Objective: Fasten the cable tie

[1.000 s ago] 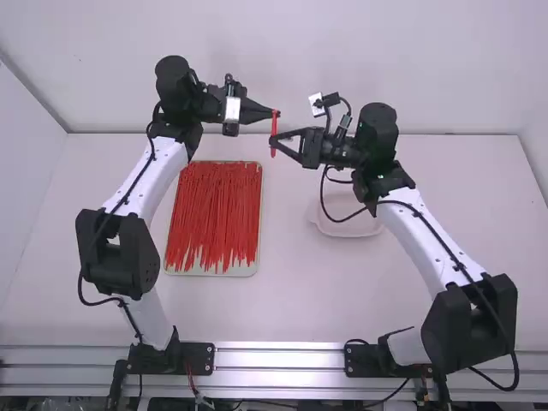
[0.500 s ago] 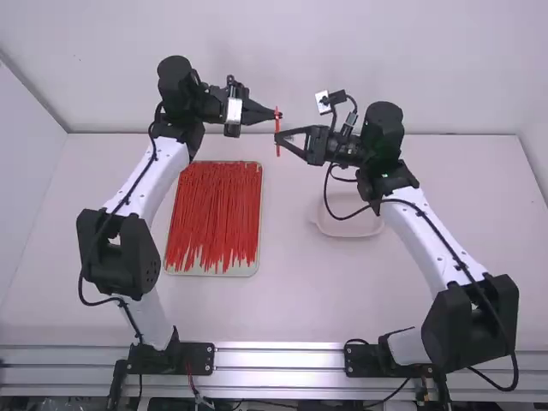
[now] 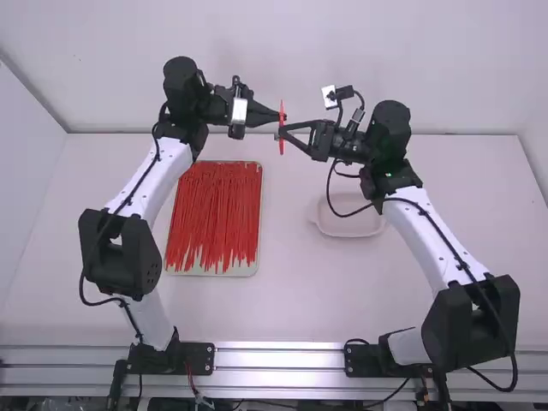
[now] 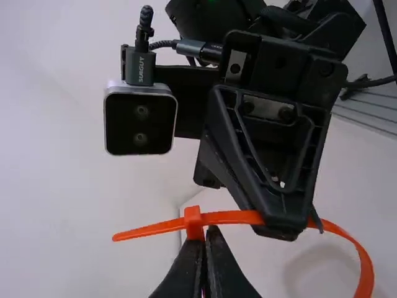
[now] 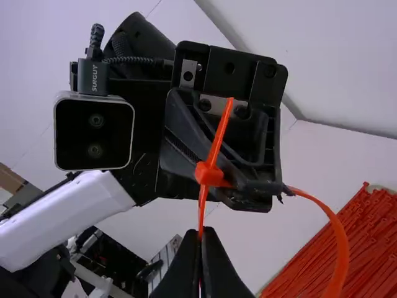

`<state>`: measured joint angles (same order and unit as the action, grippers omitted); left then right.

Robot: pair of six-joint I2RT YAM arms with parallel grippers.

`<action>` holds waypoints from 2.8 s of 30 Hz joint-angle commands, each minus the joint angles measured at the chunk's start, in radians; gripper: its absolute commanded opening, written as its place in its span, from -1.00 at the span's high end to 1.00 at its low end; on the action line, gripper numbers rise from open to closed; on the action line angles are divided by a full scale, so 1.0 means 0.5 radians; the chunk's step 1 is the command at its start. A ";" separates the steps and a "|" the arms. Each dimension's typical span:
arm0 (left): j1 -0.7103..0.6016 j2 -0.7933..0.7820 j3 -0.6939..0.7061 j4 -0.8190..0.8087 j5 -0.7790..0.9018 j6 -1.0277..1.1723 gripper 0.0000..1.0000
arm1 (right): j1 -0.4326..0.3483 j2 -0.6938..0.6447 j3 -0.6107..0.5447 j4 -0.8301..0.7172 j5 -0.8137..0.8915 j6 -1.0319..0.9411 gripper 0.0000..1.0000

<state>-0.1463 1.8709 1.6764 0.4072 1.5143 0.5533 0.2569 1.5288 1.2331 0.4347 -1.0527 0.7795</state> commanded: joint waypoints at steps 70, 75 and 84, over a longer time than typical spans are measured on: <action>-0.142 -0.014 0.049 -0.451 0.104 0.285 0.96 | -0.150 0.008 0.048 0.030 0.146 0.356 0.30; -0.142 -0.014 0.049 -0.446 0.103 0.288 0.96 | -0.146 0.008 0.048 0.075 0.111 0.387 0.44; -0.153 -0.014 0.049 -0.446 0.104 0.287 0.96 | -0.146 0.008 0.048 0.134 0.039 0.439 0.53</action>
<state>-0.2100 1.8763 1.6787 0.1791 1.5379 0.6796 0.1802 1.5303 1.2373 0.4931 -1.0115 0.9894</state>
